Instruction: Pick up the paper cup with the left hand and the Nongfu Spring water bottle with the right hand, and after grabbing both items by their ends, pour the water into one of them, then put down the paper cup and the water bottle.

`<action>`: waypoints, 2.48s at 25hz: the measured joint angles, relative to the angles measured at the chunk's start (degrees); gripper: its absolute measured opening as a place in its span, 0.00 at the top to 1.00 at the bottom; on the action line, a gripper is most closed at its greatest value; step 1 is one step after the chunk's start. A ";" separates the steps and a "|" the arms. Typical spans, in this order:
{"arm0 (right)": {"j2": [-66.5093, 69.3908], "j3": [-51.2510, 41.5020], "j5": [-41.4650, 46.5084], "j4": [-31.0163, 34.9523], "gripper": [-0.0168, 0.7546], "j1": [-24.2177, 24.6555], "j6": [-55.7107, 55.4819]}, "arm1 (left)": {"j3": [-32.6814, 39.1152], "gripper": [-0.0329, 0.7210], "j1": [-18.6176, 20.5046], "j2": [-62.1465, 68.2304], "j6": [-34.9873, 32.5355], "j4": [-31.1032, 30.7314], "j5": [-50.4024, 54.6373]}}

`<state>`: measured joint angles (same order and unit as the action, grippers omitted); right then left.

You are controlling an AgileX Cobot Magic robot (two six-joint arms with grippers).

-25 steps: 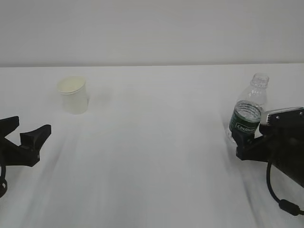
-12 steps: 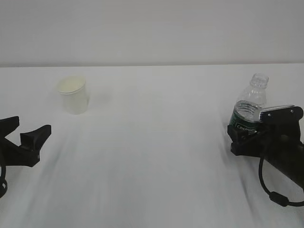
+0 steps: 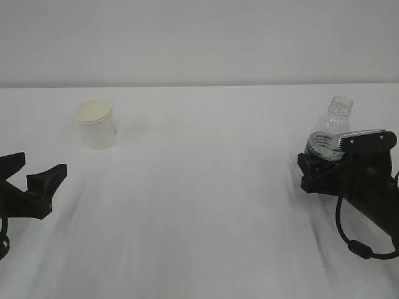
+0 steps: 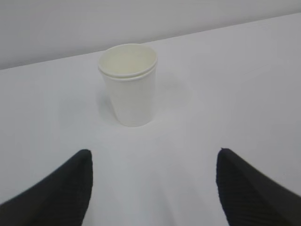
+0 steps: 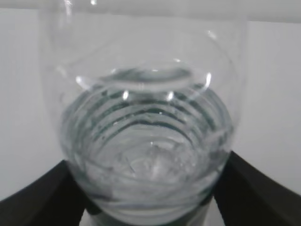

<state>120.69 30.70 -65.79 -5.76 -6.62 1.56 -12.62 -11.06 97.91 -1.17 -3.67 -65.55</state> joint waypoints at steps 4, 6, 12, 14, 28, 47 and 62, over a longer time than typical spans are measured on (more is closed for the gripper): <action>0.00 1.55 0.00 0.13 0.22 0.00 0.00 | 0.00 0.18 0.00 0.00 -0.02 0.04 0.00; 0.00 2.25 0.00 0.13 0.22 0.00 0.00 | 0.00 0.18 0.00 0.00 -0.02 0.13 0.00; 0.00 3.88 0.62 0.13 0.22 0.00 0.00 | 0.00 0.18 0.00 0.00 -0.12 0.29 0.00; 0.00 4.17 1.01 0.13 0.22 0.00 0.00 | 0.00 0.18 0.00 0.00 -0.14 0.39 0.00; 3.88 4.36 0.45 0.36 0.22 0.00 0.00 | 0.00 0.18 0.00 0.00 -0.24 0.59 0.00; 4.01 4.36 0.36 0.46 0.36 0.00 0.00 | 0.00 0.18 0.00 0.00 -0.24 0.59 0.00; 1.30 4.36 1.65 -3.08 0.37 0.00 0.00 | 0.00 0.18 0.00 0.00 -0.24 0.59 0.00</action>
<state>121.99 35.06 -64.15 -8.84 -6.62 1.56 -12.62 -11.06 97.91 -1.41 -3.08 -65.55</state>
